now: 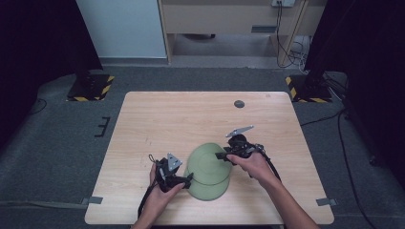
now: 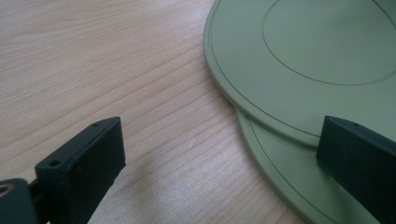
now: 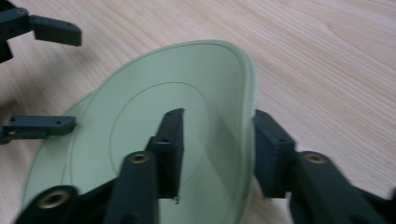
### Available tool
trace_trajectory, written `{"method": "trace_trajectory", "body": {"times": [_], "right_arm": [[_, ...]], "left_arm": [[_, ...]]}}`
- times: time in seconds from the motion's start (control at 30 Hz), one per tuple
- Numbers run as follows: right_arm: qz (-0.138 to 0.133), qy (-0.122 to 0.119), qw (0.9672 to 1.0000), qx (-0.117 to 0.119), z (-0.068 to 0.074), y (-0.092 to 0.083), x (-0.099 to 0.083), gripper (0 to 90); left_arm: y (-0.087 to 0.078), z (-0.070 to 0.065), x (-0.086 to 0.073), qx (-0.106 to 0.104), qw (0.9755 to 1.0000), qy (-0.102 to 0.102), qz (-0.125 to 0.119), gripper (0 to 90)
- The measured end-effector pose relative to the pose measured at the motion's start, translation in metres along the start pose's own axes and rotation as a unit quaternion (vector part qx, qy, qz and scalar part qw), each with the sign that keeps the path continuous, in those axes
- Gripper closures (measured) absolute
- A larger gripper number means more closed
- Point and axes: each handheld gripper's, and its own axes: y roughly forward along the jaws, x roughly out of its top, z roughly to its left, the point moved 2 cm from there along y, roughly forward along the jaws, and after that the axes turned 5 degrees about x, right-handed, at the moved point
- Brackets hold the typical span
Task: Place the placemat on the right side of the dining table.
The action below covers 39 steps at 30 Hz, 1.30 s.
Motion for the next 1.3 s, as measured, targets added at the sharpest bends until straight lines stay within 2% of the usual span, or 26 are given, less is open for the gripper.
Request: {"method": "trace_trajectory", "body": {"times": [0.1, 0.17, 0.4, 0.53, 0.73, 0.83, 0.9, 0.93, 1.0, 1.07, 1.13, 1.3], "right_arm": [[-0.003, 0.006, 1.0, -0.004, -0.008, 0.0, -0.001, 73.2], [-0.002, 0.012, 0.9999, -0.002, -0.013, 0.002, -0.001, 76.0], [-0.012, 0.012, 0.9999, 0.0, -0.017, 0.003, 0.0, 80.5], [-0.022, 0.021, 0.9995, -0.005, -0.021, 0.001, 0.001, 80.8], [-0.025, 0.02, 0.9995, 0.004, -0.018, -0.001, 0.002, 80.0], [-0.021, 0.011, 0.9996, 0.012, -0.016, -0.001, 0.001, 78.1], [-0.019, 0.012, 0.9996, 0.014, -0.016, -0.001, 0.001, 77.3], [-0.018, 0.017, 0.9994, 0.022, -0.017, 0.0, 0.0, 75.4], [-0.018, 0.013, 0.9995, 0.022, -0.017, 0.0, 0.0, 75.4], [-0.013, 0.018, 0.9995, 0.024, -0.017, 0.001, 0.0, 75.3], [-0.011, 0.019, 0.9996, 0.019, -0.019, 0.0, 0.0, 80.6], [-0.014, 0.022, 0.9996, 0.014, -0.018, -0.003, 0.001, 82.9]], "left_arm": [[0.0, 0.0, 0.0, 0.0, 1.0, -0.001, 0.0, 0.5], [0.0, 0.0, 0.0, 0.0, 1.0, 0.002, 0.0, 0.7], [-0.001, 0.0, 0.0, -0.001, 1.0, 0.003, 0.001, 1.4], [0.001, 0.002, 0.002, 0.006, 1.0, 0.002, 0.0, 1.4], [0.003, 0.003, 0.003, 0.006, 1.0, 0.002, 0.0, 1.3], [0.003, 0.003, 0.003, 0.006, 1.0, 0.001, 0.0, 1.0], [0.004, 0.003, 0.003, 0.007, 1.0, 0.001, 0.0, 0.6], [0.004, 0.003, 0.003, 0.008, 1.0, 0.001, -0.001, 0.3], [0.004, 0.003, 0.002, 0.008, 1.0, 0.001, -0.001, 0.3], [0.004, 0.003, 0.002, 0.008, 1.0, 0.001, -0.001, 0.3], [0.003, 0.003, 0.002, 0.007, 1.0, 0.0, -0.002, 0.6], [0.003, 0.003, 0.002, 0.008, 1.0, 0.0, -0.002, 1.0]]}}
